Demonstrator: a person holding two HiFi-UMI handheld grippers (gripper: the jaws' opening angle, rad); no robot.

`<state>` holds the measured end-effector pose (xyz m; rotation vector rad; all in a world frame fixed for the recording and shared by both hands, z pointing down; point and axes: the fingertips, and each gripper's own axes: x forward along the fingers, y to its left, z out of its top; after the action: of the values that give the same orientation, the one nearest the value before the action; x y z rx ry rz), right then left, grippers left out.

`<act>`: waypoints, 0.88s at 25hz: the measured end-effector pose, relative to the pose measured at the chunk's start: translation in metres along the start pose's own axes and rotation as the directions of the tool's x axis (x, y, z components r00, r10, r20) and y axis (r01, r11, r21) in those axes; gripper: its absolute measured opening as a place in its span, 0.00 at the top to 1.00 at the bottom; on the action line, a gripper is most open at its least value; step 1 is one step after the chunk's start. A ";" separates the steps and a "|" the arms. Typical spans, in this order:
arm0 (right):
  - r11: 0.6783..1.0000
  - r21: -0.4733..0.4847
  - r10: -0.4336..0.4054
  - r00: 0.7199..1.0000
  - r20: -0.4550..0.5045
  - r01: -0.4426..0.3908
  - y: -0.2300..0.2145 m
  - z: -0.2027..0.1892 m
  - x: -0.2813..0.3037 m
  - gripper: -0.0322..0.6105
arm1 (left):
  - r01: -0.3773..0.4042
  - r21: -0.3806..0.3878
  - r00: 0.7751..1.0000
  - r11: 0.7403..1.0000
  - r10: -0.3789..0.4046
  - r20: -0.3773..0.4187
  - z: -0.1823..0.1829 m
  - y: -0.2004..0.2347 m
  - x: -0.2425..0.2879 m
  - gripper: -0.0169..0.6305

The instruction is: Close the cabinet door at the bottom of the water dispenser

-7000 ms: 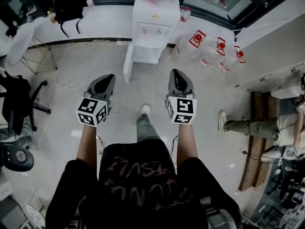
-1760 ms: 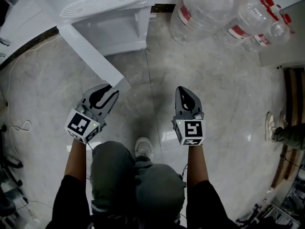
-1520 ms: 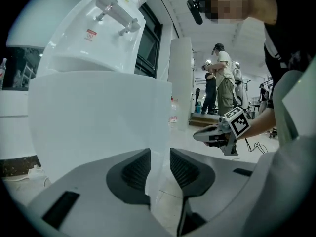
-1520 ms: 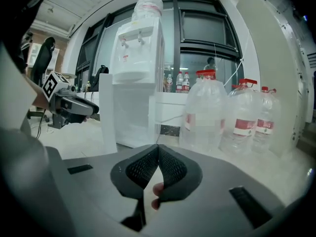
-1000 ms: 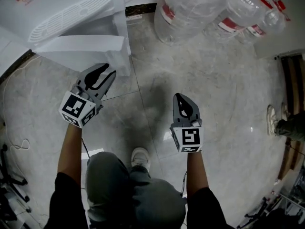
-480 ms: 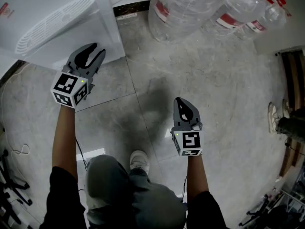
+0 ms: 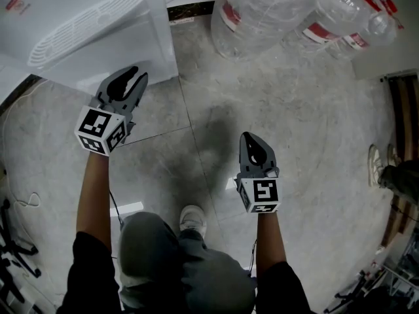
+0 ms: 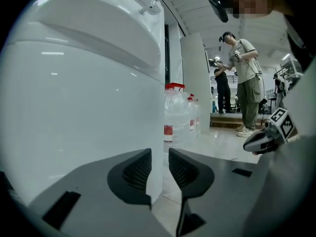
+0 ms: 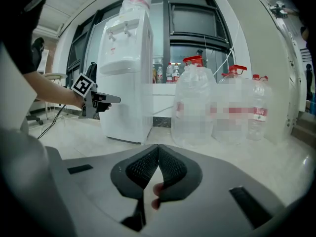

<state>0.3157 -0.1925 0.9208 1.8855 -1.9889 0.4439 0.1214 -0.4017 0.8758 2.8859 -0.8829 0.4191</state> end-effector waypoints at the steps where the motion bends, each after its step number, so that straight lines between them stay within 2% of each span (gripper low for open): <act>1: 1.000 0.003 0.008 1.000 0.006 -0.008 0.004 0.003 0.001 0.93 | -0.006 0.002 1.000 1.000 0.006 0.006 0.001 -0.002 -0.006 0.80; 6: 0.998 -0.022 0.057 0.998 0.018 -0.056 0.031 0.017 0.006 0.93 | -0.040 -0.018 0.999 0.999 0.040 0.033 0.003 -0.008 -0.040 0.85; 12: 0.990 -0.055 0.130 0.991 0.039 -0.128 0.079 0.036 0.011 0.93 | -0.123 -0.061 0.990 0.991 0.127 0.068 0.004 0.000 -0.095 0.93; 22: 0.966 -0.120 0.234 0.971 0.045 -0.227 0.158 0.055 0.008 0.93 | -0.214 -0.086 0.974 0.973 0.219 0.059 -0.015 0.006 -0.188 0.95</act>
<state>0.1553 -0.2158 0.8792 1.6236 -2.2341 0.3316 -0.0351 -0.3038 0.8360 2.7566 -1.2040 0.2964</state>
